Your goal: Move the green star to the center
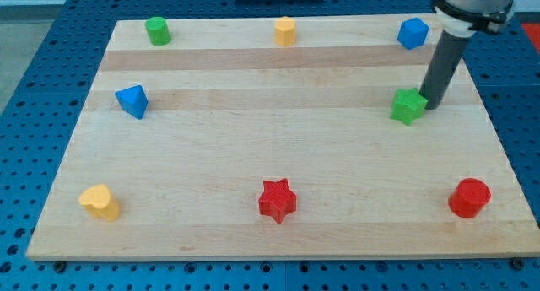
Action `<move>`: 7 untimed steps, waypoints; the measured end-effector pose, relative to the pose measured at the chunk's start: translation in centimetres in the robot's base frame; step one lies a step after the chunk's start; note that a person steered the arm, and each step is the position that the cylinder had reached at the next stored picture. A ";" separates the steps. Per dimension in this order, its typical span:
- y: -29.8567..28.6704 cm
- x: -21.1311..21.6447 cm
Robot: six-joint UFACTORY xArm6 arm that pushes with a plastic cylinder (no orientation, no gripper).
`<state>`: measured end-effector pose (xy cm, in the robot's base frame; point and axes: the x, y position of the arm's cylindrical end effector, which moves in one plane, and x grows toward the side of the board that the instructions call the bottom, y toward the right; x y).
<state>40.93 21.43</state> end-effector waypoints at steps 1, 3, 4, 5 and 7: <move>0.0 1.4; -2.9 1.7; -5.9 1.7; -9.5 1.7; -16.7 1.3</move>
<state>42.21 4.69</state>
